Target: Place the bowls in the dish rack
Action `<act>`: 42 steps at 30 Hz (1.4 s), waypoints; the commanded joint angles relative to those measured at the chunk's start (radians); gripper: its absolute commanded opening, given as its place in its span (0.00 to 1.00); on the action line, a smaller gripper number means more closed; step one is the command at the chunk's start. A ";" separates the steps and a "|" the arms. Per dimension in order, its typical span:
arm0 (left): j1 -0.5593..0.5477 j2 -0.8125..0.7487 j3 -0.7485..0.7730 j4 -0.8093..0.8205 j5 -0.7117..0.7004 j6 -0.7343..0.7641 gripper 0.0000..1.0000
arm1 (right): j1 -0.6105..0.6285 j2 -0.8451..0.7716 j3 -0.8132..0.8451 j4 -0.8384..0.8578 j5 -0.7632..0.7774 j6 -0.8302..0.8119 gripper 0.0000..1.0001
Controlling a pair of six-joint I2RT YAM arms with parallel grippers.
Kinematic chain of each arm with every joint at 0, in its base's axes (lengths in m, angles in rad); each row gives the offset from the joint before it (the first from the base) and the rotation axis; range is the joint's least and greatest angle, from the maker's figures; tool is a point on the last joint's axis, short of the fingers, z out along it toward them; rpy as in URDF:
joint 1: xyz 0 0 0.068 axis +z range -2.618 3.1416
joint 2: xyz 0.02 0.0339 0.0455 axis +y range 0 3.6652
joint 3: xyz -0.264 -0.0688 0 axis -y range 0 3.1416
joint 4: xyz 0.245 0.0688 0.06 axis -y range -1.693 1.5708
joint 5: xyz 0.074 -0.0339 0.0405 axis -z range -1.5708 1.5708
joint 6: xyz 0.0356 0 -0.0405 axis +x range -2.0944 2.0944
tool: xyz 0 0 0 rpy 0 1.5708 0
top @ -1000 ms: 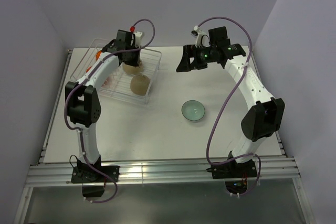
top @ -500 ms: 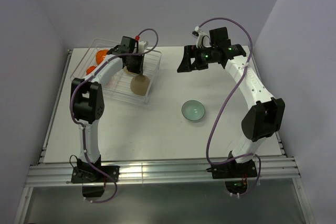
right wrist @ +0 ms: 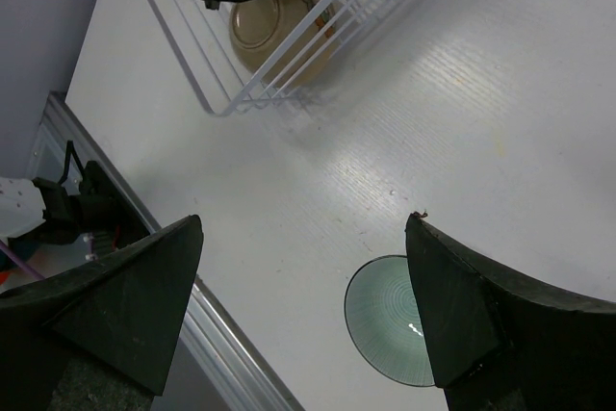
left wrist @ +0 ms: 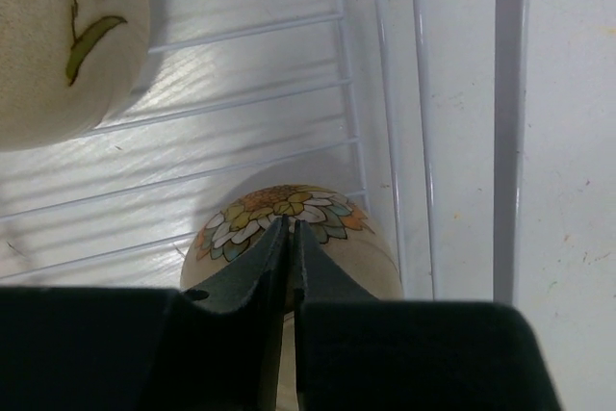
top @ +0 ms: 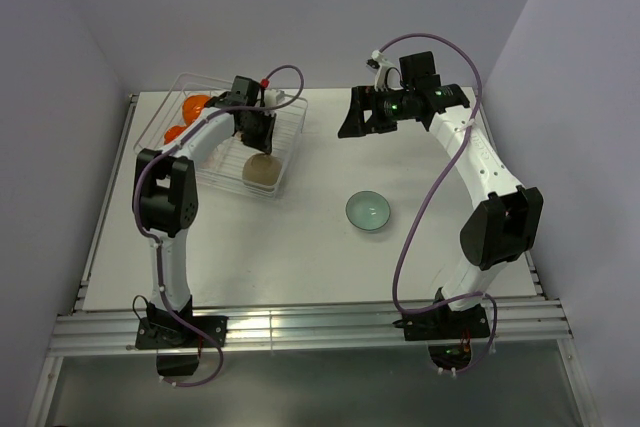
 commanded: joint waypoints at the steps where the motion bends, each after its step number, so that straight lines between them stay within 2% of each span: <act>1: -0.015 -0.058 0.000 -0.072 0.048 0.002 0.12 | -0.010 -0.034 0.014 0.001 -0.012 -0.012 0.92; 6: -0.027 -0.100 -0.040 -0.062 0.050 0.003 0.12 | -0.010 -0.031 0.020 0.001 -0.017 -0.012 0.92; 11: -0.026 -0.140 -0.016 -0.026 0.021 -0.001 0.12 | -0.008 -0.028 0.025 0.002 -0.020 -0.009 0.92; 15: -0.016 -0.206 0.039 0.092 -0.126 0.000 0.14 | -0.008 -0.032 0.007 0.014 -0.017 -0.004 0.92; 19: -0.012 -0.142 0.176 0.094 -0.297 0.052 0.13 | -0.008 -0.034 0.006 0.015 -0.014 -0.002 0.92; 25: 0.014 -0.097 0.188 0.149 -0.401 0.092 0.13 | -0.012 -0.045 -0.010 0.013 -0.011 -0.015 0.92; 29: 0.033 -0.057 0.188 0.168 -0.443 0.106 0.11 | -0.016 -0.049 -0.021 0.016 -0.012 -0.015 0.92; 35: 0.066 -0.042 0.133 0.247 -0.433 0.088 0.11 | -0.018 -0.052 -0.038 0.022 -0.006 -0.016 0.93; 42: 0.083 0.041 0.179 0.226 -0.432 0.080 0.11 | -0.024 -0.068 -0.064 0.021 0.003 -0.027 0.95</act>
